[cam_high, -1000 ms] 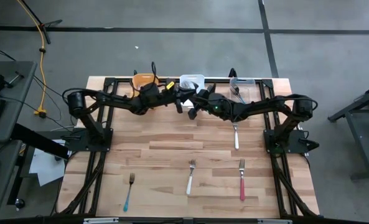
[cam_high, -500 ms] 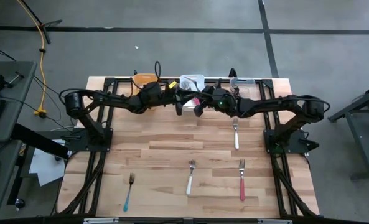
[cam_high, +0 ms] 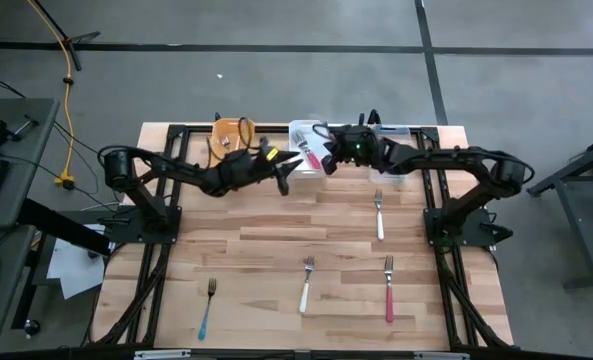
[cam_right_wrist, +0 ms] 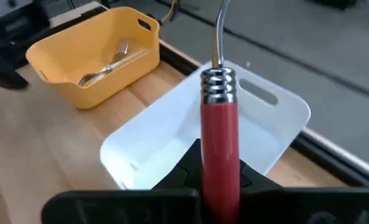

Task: Sort silverware by color (type)
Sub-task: Put the top pink fork into the white bin

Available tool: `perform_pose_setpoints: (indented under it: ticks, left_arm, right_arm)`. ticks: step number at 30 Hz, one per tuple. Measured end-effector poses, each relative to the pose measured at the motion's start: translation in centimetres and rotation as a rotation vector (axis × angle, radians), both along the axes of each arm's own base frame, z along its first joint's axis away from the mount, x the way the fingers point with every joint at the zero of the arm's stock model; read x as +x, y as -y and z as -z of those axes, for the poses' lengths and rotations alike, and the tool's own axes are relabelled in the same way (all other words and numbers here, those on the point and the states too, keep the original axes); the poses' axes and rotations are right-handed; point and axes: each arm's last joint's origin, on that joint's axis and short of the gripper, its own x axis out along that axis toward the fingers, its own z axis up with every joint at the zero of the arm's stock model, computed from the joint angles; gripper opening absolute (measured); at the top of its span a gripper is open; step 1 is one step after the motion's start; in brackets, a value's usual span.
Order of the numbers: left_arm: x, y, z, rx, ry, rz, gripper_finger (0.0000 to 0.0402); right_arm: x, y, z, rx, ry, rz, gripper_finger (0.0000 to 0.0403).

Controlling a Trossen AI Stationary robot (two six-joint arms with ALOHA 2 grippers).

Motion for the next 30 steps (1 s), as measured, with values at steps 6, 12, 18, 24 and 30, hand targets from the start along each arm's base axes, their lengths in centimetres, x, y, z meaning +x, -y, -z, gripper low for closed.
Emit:
perform_pose_setpoints:
  ticks: [6, 12, 18, 24, 30]
  left_arm:
    - [-2.3, 0.5, 1.4, 0.003, 0.073, -0.017, 0.0111]
    - [-3.2, 1.0, 2.1, -0.002, 0.053, -0.009, 0.0111]
    - [-3.9, 1.2, 2.3, -0.004, 0.042, -0.012, 0.0111]
    - [-4.5, 1.4, 1.3, 0.008, 0.081, -0.010, 0.0111]
    - [-5.4, 1.7, 0.4, 0.017, 0.112, -0.010, 0.0111]
  right_arm:
    - [-0.3, 1.7, 2.1, 0.172, -0.003, 0.007, 0.0000]
    - [1.8, 3.2, 2.2, 0.272, -0.027, 0.037, 0.0000]
    - [5.4, 4.7, 1.3, 0.308, -0.063, 0.043, 0.0000]
    - [7.0, 5.9, 3.7, 0.406, -0.166, 0.098, 0.0000]
    - [7.1, 6.2, 4.3, 0.415, -0.173, 0.136, 0.0000]
